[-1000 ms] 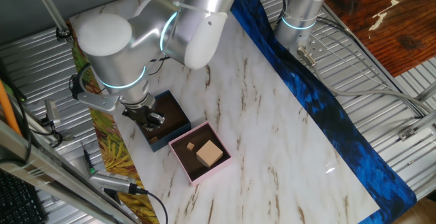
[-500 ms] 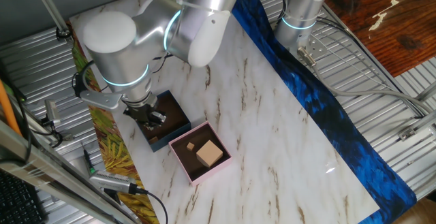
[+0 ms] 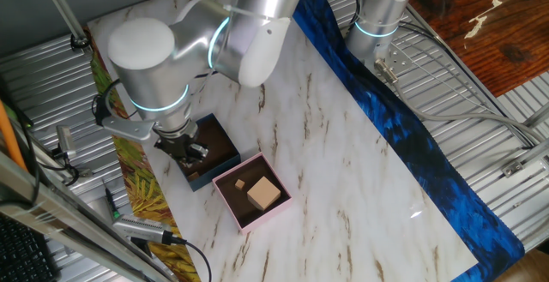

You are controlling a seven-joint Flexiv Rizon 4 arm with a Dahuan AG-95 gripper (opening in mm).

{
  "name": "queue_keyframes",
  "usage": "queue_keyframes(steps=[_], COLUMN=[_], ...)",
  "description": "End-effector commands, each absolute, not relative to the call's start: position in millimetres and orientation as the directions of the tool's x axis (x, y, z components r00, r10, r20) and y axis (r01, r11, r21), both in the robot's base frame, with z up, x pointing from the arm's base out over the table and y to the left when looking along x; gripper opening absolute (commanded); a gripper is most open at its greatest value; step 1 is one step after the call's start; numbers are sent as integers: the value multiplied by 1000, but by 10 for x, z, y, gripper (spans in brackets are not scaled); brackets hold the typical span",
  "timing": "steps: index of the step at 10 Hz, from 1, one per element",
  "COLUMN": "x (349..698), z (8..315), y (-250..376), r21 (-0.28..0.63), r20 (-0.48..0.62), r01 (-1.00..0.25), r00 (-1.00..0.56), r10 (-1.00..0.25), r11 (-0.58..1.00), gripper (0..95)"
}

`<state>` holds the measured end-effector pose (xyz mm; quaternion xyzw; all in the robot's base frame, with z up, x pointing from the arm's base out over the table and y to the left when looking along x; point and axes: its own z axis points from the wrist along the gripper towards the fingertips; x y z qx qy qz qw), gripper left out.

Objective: Move an object from one box to another

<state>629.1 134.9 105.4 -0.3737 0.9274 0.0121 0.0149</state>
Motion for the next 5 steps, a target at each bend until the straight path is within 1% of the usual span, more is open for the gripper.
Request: queue_keyframes(steps=[1,5], x=[6263,6299], z=[1021,810], y=[1324,1320], r21=[13,9], r20=[-42,-65], r01=[-693,-683], r00=[-720,-729], r10=[-693,-682], r11=[720,730], gripper=[0,0])
